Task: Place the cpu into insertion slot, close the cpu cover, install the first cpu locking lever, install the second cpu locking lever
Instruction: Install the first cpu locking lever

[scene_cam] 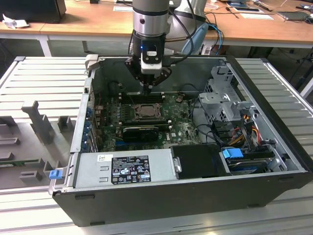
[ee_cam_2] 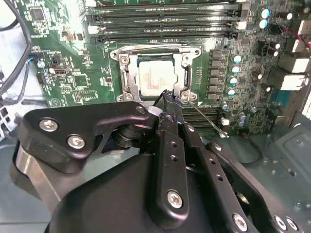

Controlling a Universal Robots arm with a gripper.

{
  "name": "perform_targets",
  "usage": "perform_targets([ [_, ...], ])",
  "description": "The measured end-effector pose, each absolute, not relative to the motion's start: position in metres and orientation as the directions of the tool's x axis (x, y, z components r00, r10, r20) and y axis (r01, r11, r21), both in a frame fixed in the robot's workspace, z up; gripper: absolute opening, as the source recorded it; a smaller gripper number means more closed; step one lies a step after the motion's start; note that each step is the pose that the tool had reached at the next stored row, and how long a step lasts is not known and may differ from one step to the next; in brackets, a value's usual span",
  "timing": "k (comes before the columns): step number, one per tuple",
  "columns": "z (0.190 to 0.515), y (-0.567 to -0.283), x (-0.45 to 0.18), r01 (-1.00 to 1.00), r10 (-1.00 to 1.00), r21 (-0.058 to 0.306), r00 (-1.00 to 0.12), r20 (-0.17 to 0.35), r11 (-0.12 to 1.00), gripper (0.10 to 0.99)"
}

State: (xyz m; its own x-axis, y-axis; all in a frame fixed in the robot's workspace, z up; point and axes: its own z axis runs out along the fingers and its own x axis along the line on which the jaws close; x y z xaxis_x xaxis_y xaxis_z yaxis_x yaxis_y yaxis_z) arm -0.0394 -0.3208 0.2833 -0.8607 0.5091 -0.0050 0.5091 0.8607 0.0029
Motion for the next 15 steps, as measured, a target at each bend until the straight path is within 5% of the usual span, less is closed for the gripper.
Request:
perform_targets([
  [15, 0.2832, -0.3210, -0.0394, 0.294, 0.294, 0.003, -0.956, -0.005, 0.956, 0.106],
])
